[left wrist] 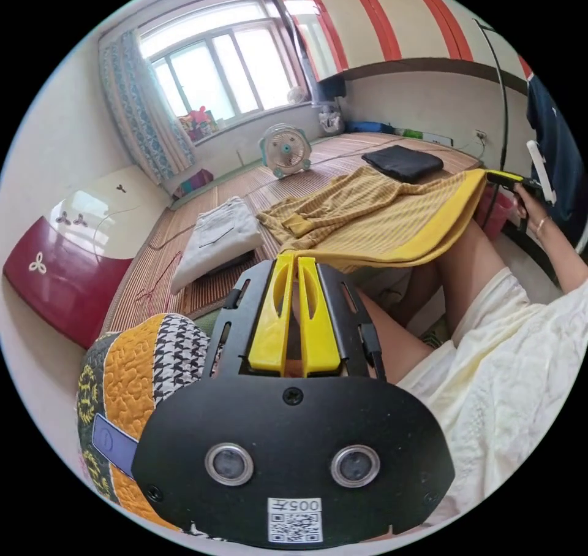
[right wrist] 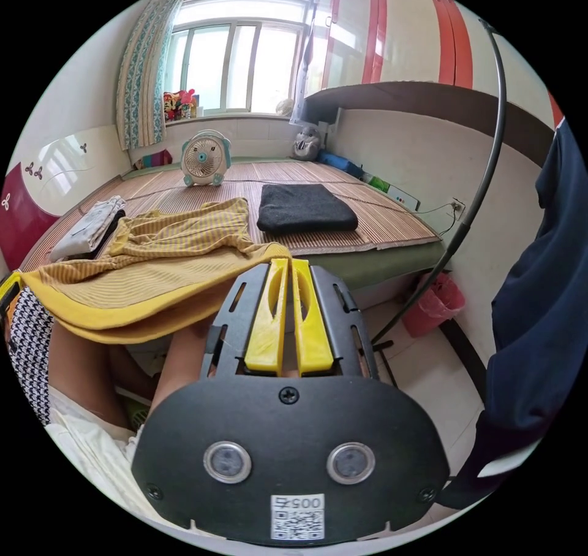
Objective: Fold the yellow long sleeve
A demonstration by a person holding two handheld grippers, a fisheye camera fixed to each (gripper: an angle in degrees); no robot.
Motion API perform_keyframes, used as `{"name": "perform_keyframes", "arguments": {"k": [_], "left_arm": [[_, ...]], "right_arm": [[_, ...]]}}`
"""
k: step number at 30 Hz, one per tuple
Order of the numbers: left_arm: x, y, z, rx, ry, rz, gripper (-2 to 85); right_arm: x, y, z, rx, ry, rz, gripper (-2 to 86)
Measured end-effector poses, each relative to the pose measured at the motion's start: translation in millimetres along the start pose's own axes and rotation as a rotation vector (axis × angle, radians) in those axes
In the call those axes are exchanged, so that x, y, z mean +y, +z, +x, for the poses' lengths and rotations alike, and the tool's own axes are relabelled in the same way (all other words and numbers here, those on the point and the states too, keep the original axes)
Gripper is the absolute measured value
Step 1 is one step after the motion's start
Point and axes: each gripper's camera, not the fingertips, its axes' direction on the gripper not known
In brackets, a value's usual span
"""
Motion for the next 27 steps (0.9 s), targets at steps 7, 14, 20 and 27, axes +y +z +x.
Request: {"name": "perform_keyframes", "arguments": {"k": [7,14,20,27], "left_arm": [[-25,19,75,0.090,0.465,-0.213,0.6],[-32,50,93,0.205,0.500,-0.311,0.6],[-28,60,97,0.198,0.503,-0.351,0.7],[-26,46,77,0.199,0.387,-0.265,0.7]], "right_arm": [[6,12,-7,-0.004,-0.065,-0.041,-1.6],[12,22,-9,-0.032,-0.044,-0.061,-1.6],[15,28,-10,-0.036,-0.042,-0.069,-1.6],[21,34,-8,-0.046,-0.024,-0.071,-1.6]]}}
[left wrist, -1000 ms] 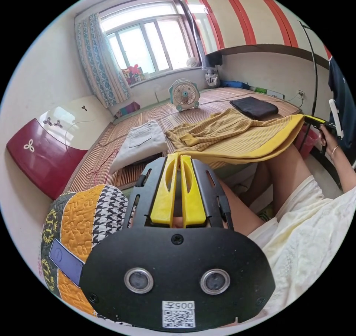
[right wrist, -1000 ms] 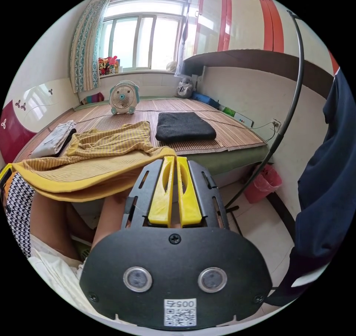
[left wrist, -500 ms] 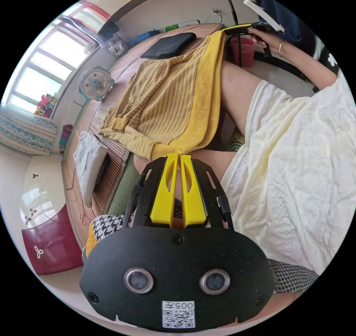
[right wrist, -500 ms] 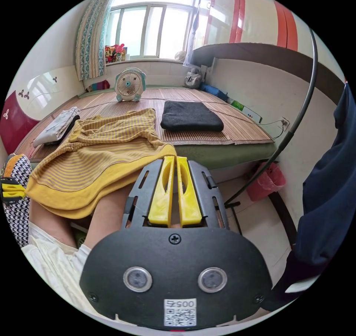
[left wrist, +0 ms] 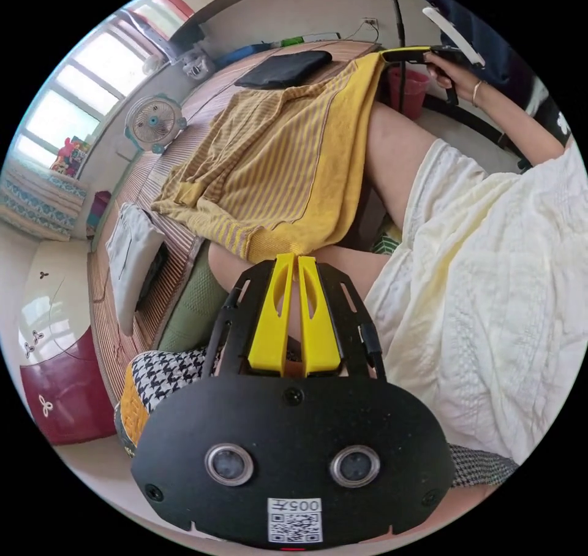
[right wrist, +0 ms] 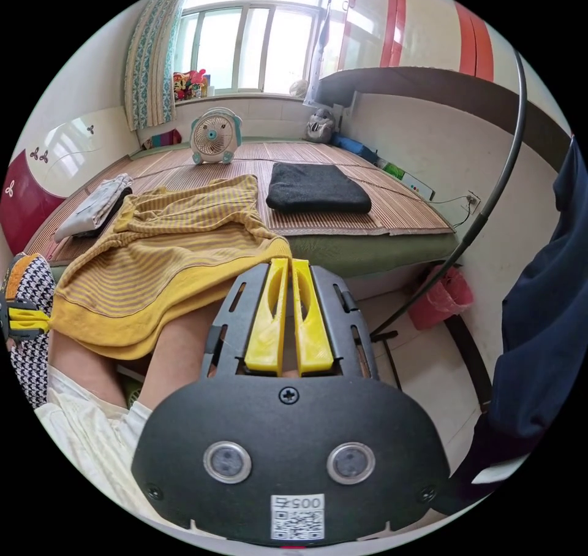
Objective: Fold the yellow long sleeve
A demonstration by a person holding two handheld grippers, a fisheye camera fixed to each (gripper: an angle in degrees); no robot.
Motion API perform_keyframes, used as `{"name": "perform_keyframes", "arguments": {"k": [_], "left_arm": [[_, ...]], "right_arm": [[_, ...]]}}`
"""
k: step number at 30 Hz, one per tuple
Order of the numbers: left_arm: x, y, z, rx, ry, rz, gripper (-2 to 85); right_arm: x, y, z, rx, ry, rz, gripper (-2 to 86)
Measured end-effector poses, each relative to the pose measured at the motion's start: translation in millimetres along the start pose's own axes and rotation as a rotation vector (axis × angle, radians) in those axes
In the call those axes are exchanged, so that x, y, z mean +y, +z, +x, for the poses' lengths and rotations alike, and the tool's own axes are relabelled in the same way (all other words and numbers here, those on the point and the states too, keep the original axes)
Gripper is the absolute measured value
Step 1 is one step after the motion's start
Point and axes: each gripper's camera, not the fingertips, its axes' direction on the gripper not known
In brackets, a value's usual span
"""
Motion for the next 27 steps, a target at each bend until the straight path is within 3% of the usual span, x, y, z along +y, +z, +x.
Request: {"name": "perform_keyframes", "arguments": {"k": [5,14,27], "left_arm": [[28,-29,-45,-0.065,-0.244,0.152,0.6],[42,-37,-115,-0.199,-0.539,0.256,0.5],[-24,16,-227,-0.276,-0.882,0.263,0.3]], "right_arm": [[-8,3,4,-0.008,0.025,0.012,-1.6],[-57,26,-7,0.060,0.047,0.069,-1.5],[-183,124,-24,0.074,0.230,0.125,-1.5]]}}
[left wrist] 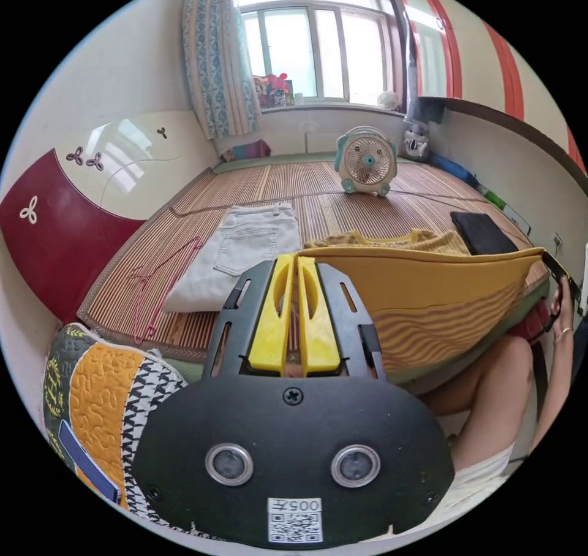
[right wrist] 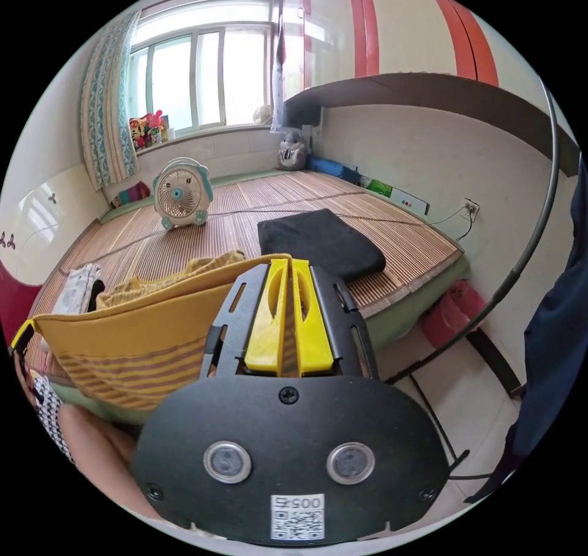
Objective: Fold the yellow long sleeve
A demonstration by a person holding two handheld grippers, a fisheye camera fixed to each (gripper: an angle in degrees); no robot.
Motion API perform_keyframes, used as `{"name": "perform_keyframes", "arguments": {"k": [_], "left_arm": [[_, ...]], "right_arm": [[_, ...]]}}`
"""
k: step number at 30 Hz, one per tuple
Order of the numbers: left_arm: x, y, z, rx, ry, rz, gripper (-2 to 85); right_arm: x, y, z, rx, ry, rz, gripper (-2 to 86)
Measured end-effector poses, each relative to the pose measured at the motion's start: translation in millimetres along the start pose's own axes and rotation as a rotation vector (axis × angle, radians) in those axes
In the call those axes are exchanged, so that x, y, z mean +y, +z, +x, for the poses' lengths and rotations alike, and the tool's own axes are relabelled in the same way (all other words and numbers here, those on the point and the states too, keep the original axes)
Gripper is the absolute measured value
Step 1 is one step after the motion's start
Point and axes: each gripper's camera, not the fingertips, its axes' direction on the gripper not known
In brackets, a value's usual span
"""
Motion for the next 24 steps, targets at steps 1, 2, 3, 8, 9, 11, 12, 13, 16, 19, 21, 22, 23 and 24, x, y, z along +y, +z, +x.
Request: {"name": "perform_keyframes", "arguments": {"k": [1,2,3,8,9,11,12,13,16,19,21,22,23,24], "left_arm": [[-14,10,-1,-0.005,-0.028,0.012,0.3],[-29,20,-2,-0.014,-0.054,0.025,0.3],[-37,25,-2,-0.020,-0.065,0.030,0.3],[-95,87,5,-0.142,-0.141,0.027,0.3],[-97,97,6,-0.152,-0.153,0.018,0.4],[-94,142,8,-0.152,-0.205,-0.055,0.6],[-92,151,9,-0.143,-0.201,-0.063,0.7],[-89,166,14,-0.123,-0.170,-0.073,1.0],[-94,179,33,-0.158,-0.066,-0.082,1.6],[-96,180,42,-0.145,-0.038,-0.073,2.6],[-97,182,43,-0.105,-0.037,-0.084,3.4],[-98,183,41,-0.073,-0.040,-0.095,4.0],[-98,183,40,-0.035,-0.038,-0.107,4.4],[-98,182,40,-0.016,-0.035,-0.111,4.5]], "right_arm": [[-6,6,-4,0.000,0.012,0.009,-1.5],[-18,21,-13,-0.002,0.033,0.022,-1.5],[-31,36,-23,0.000,0.044,0.029,-1.5],[-72,113,-75,0.005,0.019,0.031,-1.5],[-75,139,-88,0.010,0.000,0.008,-1.5],[-73,180,-105,0.028,-0.039,-0.055,-1.4],[-67,204,-115,0.033,-0.073,-0.093,-1.1],[-65,215,-119,0.029,-0.093,-0.113,-1.0],[-64,258,-131,-0.002,-0.118,-0.226,0.6],[-62,281,-138,-0.010,-0.161,-0.263,2.3],[-58,301,-136,-0.004,-0.190,-0.339,4.0],[-57,305,-135,-0.009,-0.193,-0.363,4.6],[-56,309,-130,-0.027,-0.187,-0.399,5.4],[-56,307,-122,-0.047,-0.163,-0.414,6.2]]}}
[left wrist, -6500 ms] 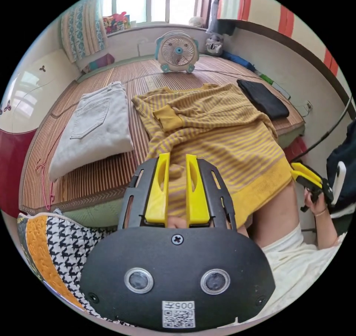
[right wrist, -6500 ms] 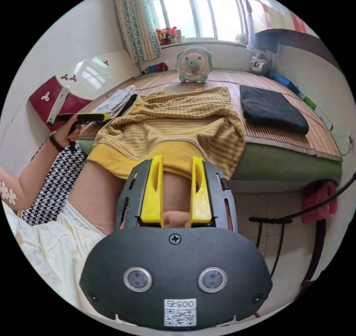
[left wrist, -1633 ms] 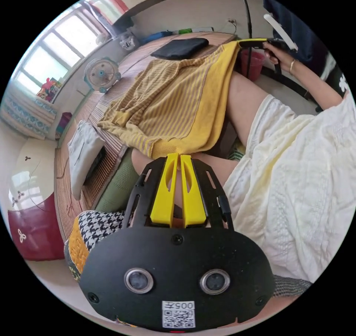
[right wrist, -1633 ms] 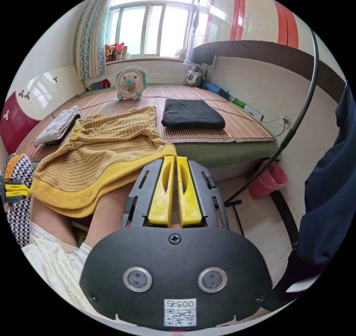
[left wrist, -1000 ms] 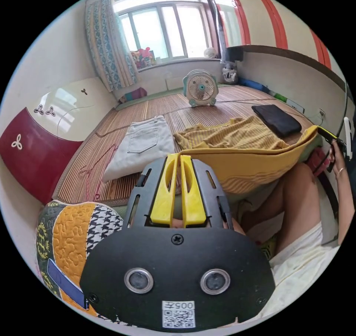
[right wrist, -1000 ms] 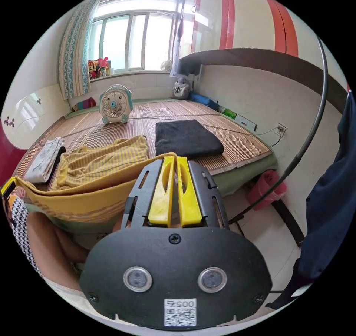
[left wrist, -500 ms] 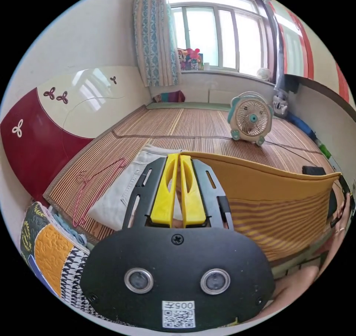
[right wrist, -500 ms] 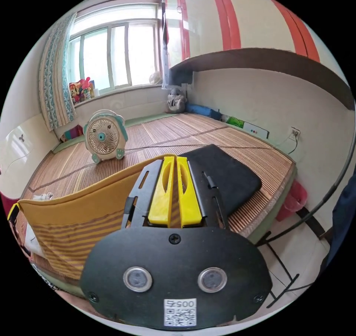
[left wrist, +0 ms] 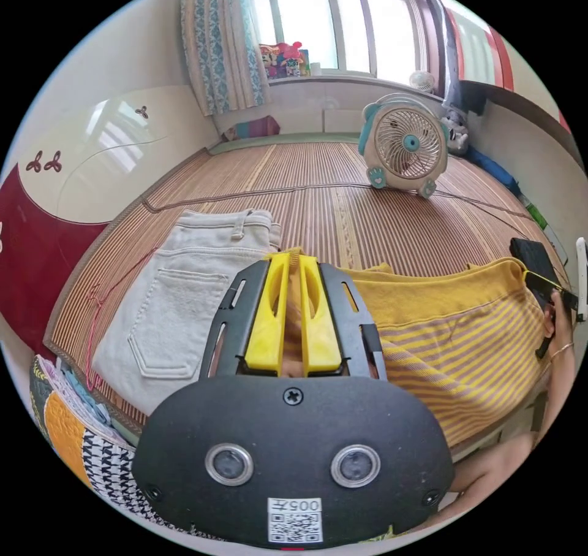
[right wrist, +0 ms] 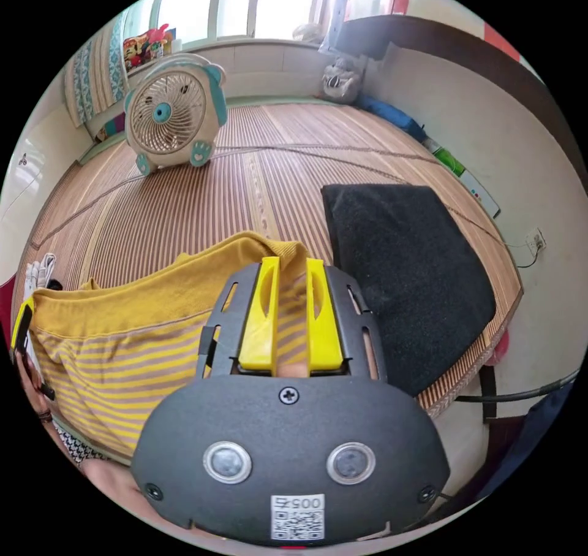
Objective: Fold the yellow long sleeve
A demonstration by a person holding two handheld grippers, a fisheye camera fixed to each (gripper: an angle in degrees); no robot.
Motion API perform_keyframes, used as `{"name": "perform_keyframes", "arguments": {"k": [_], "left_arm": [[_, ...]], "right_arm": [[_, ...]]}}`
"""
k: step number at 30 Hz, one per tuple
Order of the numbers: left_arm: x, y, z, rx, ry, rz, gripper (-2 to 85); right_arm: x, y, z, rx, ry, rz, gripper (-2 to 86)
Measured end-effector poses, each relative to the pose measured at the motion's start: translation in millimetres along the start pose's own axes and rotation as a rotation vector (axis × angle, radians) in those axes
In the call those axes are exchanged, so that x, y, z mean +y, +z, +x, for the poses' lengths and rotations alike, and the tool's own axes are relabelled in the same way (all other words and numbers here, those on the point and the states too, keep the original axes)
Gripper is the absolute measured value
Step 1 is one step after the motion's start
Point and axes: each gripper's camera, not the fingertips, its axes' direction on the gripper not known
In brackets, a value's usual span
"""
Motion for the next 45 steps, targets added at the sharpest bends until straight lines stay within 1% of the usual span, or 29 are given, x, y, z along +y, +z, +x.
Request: {"name": "perform_keyframes", "arguments": {"k": [2,7,9,13,18,20,22,26,29,31,36,40,44,45], "left_arm": [[3,-11,-4,0.053,-0.009,0.020,5.1],[12,-49,-7,0.094,-0.018,0.126,6.0],[15,-53,-6,0.108,-0.023,0.130,5.7],[24,-46,8,0.073,0.024,0.026,5.6],[46,-49,34,0.031,0.145,-0.045,5.5],[54,-49,46,0.022,0.226,-0.084,5.5],[57,-48,52,0.040,0.265,-0.107,5.4],[54,-31,55,0.058,0.301,-0.203,5.2],[48,-10,53,0.090,0.302,-0.302,5.0],[44,-2,51,0.120,0.290,-0.327,4.8],[38,14,43,0.173,0.252,-0.358,4.6],[38,15,41,0.171,0.246,-0.348,4.5],[40,12,43,0.159,0.266,-0.354,3.9],[41,11,43,0.167,0.279,-0.357,3.7]], "right_arm": [[8,-12,11,-0.046,0.023,0.019,6.7],[43,-61,46,-0.151,0.120,0.155,6.7],[63,-68,59,-0.191,0.158,0.174,7.1],[88,-57,64,-0.201,0.151,0.111,7.7],[107,-44,67,-0.073,0.097,0.073,8.1],[110,-37,74,-0.065,0.095,0.045,8.1],[115,-31,82,-0.074,0.087,0.022,8.1],[127,-24,95,-0.108,0.047,-0.013,8.3],[133,-22,111,-0.187,0.081,-0.012,9.5],[133,-17,118,-0.234,0.096,-0.022,9.8],[129,20,114,-0.354,0.029,-0.189,8.2],[129,14,100,-0.283,-0.032,-0.186,4.0],[135,-16,82,-0.158,-0.074,-0.082,0.8],[137,-21,82,-0.126,-0.051,-0.063,0.4]]}}
